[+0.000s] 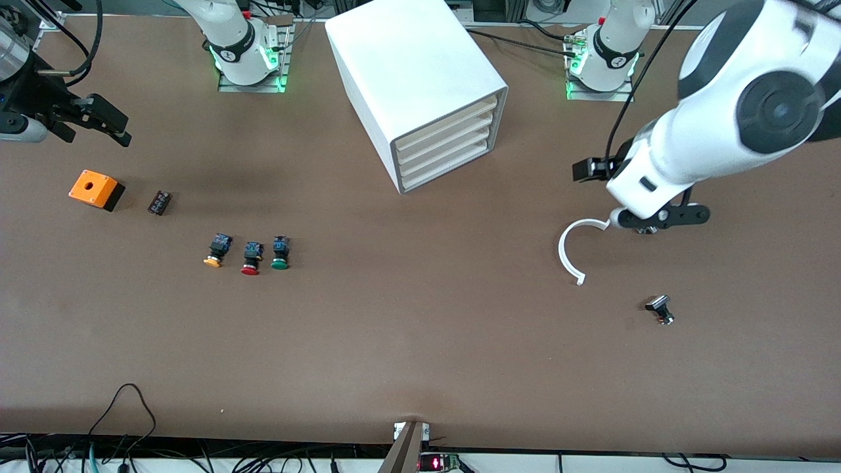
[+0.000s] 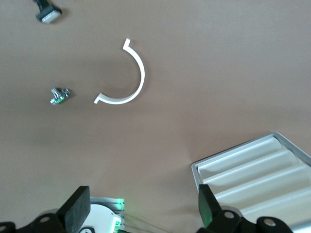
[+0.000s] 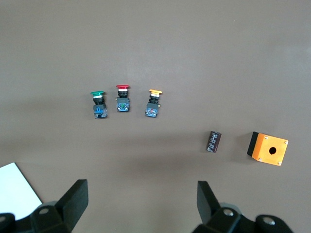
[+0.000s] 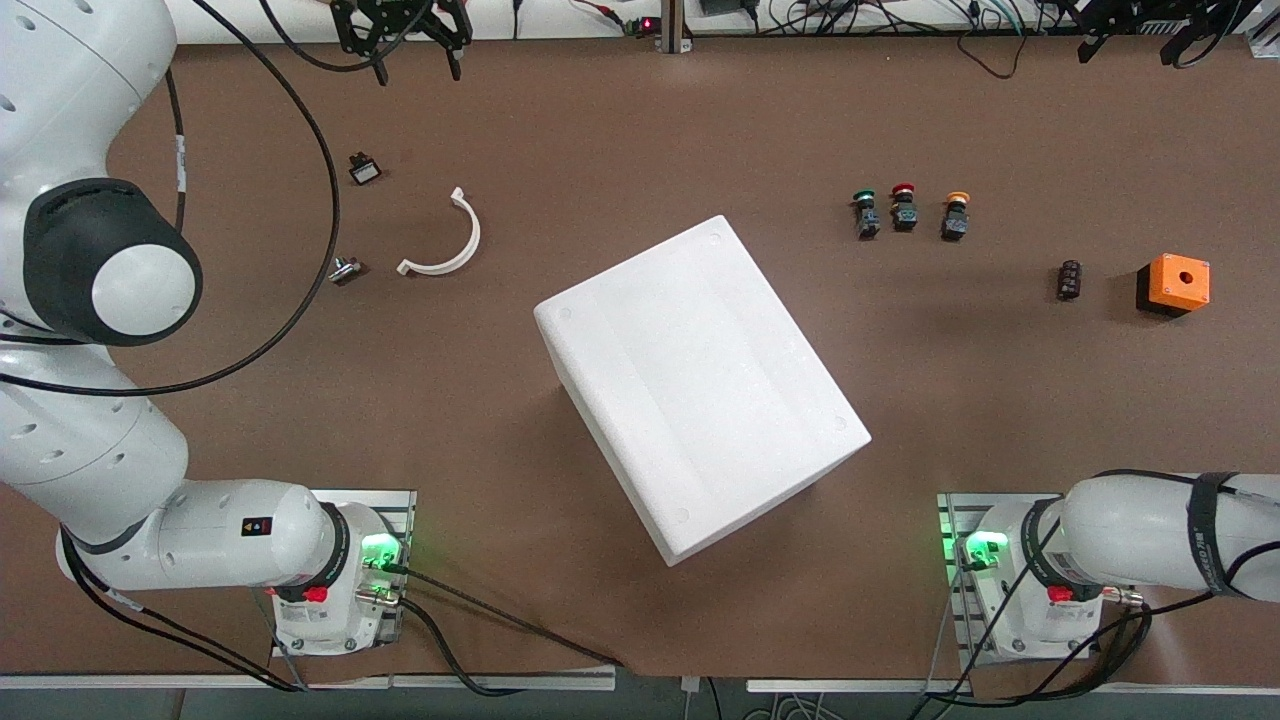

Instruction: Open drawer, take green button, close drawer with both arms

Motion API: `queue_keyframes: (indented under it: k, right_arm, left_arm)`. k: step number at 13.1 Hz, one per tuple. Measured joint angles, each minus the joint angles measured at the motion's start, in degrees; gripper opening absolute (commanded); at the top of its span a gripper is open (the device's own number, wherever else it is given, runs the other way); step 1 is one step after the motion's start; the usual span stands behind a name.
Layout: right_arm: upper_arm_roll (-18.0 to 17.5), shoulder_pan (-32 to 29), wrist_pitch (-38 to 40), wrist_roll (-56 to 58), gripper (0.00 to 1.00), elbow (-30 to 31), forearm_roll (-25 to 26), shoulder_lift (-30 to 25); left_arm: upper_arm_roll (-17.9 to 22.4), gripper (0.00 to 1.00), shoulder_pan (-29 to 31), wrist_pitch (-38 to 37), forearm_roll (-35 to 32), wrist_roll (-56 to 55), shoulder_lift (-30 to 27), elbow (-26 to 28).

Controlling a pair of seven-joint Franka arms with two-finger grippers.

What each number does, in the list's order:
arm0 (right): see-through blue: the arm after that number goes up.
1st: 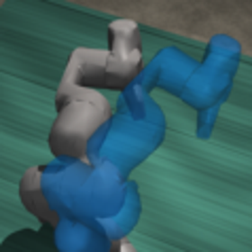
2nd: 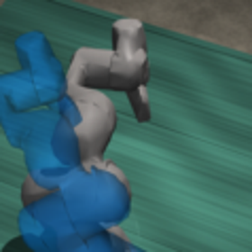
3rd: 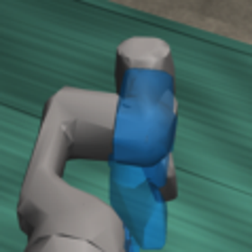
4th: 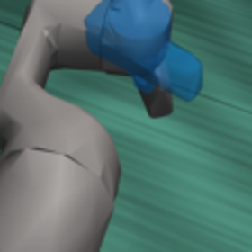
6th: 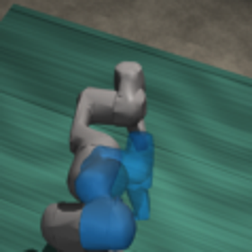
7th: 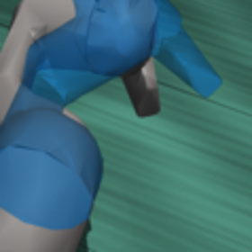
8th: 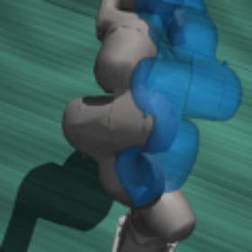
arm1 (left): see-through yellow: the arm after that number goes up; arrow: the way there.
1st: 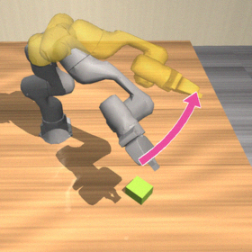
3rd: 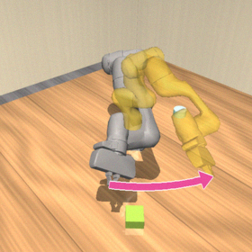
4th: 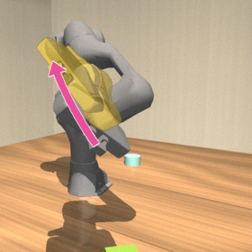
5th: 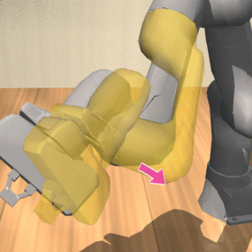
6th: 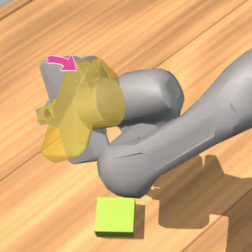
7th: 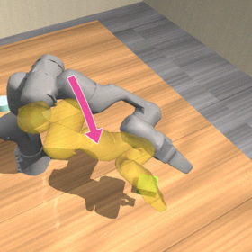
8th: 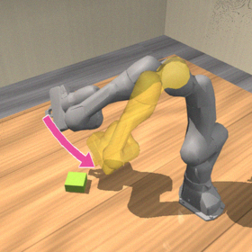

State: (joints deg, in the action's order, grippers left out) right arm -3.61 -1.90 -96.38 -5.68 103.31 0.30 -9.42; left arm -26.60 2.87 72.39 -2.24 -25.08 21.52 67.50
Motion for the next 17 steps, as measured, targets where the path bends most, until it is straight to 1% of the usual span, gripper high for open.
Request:
queue_keyframes:
  k: [3, 4, 5, 7, 9, 10, 11, 12, 13, 14, 15, 17]
  right_arm:
    - [-0.02, 0.00, -0.16, 0.19, 0.99, 0.00, 0.00, 0.04]
    - [-0.02, 0.00, -0.18, 0.21, 0.99, 0.00, 0.00, 0.05]
    - [-0.03, 0.00, -0.19, 0.23, 0.99, 0.00, 0.00, 0.05]
    - [-0.03, 0.00, -0.40, 0.25, 0.99, -0.04, 0.00, 0.14]
    - [-0.04, 0.00, -0.48, 0.25, 0.99, -0.66, 0.00, 0.83]
    - [-0.04, 0.00, -0.52, 0.25, 0.99, -1.16, 0.00, 1.45]
    - [-0.04, 0.00, -0.52, 0.25, 0.99, -1.60, 0.00, 2.03]
    - [-0.04, 0.00, -0.52, 0.27, 0.99, -1.91, 0.00, 2.47]
    - [-0.04, 0.00, -0.51, 0.27, 0.99, -2.05, 0.00, 2.73]
    - [-0.04, 0.00, -0.50, 0.28, 0.99, -2.09, 0.00, 2.85]
    - [-0.04, 0.00, -0.49, 0.28, 0.99, -2.10, 0.00, 2.86]
    - [-0.05, 0.00, -0.48, 0.29, 0.99, -2.12, 0.00, 2.86]
  left_arm:
    - [1.63, 0.99, 1.13, -0.43, -1.20, 7.95, -1.80, -0.49]
    - [3.04, 0.99, 1.40, 0.43, -1.21, 10.61, -1.92, -0.15]
    - [5.54, 0.99, 1.21, 2.70, -1.21, 13.45, -2.43, 1.15]
    - [12.52, 0.99, -0.47, 8.62, -0.14, 19.17, -5.18, 6.74]
    - [20.16, 0.99, -3.90, 14.11, 1.14, 23.92, -9.51, 13.50]
    - [23.19, 0.99, -5.47, 18.08, 1.22, 25.54, -12.07, 17.35]
    - [25.15, 0.99, -6.31, 22.60, 1.23, 26.50, -15.00, 21.69]
    - [26.08, 0.99, -6.54, 26.58, 1.25, 26.83, -18.05, 26.02]
    - [26.39, 0.99, -6.58, 28.93, 1.26, 26.87, -20.70, 29.45]
    - [26.48, 0.99, -6.61, 30.00, 1.26, 26.87, -22.65, 31.67]
    - [26.52, 0.99, -6.61, 30.38, 1.26, 26.87, -23.94, 32.90]
    - [26.54, 0.99, -6.64, 30.15, 1.27, 26.85, -24.88, 33.53]
